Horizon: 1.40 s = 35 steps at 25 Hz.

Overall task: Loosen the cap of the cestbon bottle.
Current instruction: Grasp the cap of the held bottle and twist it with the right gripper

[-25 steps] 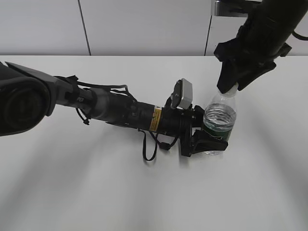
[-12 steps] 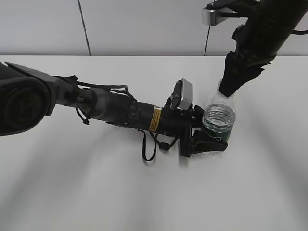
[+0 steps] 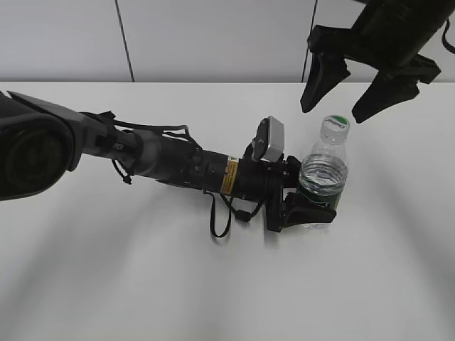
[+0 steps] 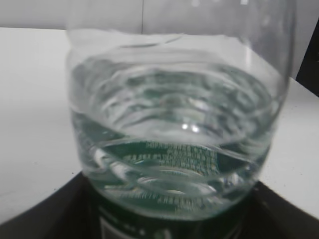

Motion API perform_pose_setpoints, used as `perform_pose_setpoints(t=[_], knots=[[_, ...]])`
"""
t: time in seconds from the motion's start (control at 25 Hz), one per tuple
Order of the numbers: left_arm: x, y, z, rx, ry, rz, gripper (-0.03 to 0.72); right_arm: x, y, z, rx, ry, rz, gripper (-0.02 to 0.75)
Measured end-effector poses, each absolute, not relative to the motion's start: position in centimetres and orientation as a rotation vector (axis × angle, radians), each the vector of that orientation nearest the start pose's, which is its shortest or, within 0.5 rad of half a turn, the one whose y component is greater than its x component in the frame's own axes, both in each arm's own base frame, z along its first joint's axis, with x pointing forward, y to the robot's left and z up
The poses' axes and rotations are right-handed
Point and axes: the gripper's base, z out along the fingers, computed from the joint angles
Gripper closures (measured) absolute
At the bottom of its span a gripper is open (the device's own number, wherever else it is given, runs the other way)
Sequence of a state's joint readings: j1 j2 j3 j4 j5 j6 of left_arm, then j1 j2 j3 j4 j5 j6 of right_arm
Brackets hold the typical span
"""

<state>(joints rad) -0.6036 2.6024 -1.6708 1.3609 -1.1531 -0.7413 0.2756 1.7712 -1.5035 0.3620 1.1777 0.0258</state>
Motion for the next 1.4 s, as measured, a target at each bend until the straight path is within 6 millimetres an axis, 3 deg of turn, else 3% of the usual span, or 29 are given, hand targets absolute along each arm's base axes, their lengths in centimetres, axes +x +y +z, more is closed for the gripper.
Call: perform_pose_setpoints(t=[0.12, 0.36, 0.44, 0.56, 0.72, 0.84, 1.12, 1.28, 1.4], knots=[[35.1, -34.1, 4.6, 1.467, 1.260, -1.248, 0.169, 34.7, 12.9, 27.9, -0.125, 2.946, 0.563, 0.136], [35.1, -34.1, 4.6, 1.467, 1.259, -1.248, 0.169, 35.2, 12.8, 26.5, -0.119, 2.993, 0.523, 0.183], [35.1, -34.1, 4.6, 1.467, 1.259, -1.248, 0.169, 35.1, 12.6, 26.4, -0.138, 3.004, 0.481, 0.253], [35.1, -34.1, 4.6, 1.465, 1.261, -1.247, 0.169, 35.0, 12.4, 26.3, -0.152, 3.016, 0.446, 0.423], [35.2, -34.1, 4.6, 1.465, 1.262, -1.245, 0.169, 35.0, 12.4, 26.3, -0.222, 3.009, 0.436, 0.436], [35.2, -34.1, 4.6, 1.465, 1.262, -1.245, 0.169, 35.0, 12.4, 26.3, -0.462, 2.959, 0.421, 0.436], [35.1, -34.1, 4.6, 1.470, 1.256, -1.243, 0.169, 35.0, 12.5, 26.4, -1.422, 2.547, 0.344, 0.436], [35.1, -34.1, 4.6, 1.470, 1.255, -1.242, 0.169, 35.0, 12.6, 26.5, -1.537, 2.459, 0.336, 0.433], [35.1, -34.1, 4.6, 1.467, 1.259, -1.245, 0.169, 35.0, 12.7, 26.5, -1.463, 2.499, 0.361, 0.309]])
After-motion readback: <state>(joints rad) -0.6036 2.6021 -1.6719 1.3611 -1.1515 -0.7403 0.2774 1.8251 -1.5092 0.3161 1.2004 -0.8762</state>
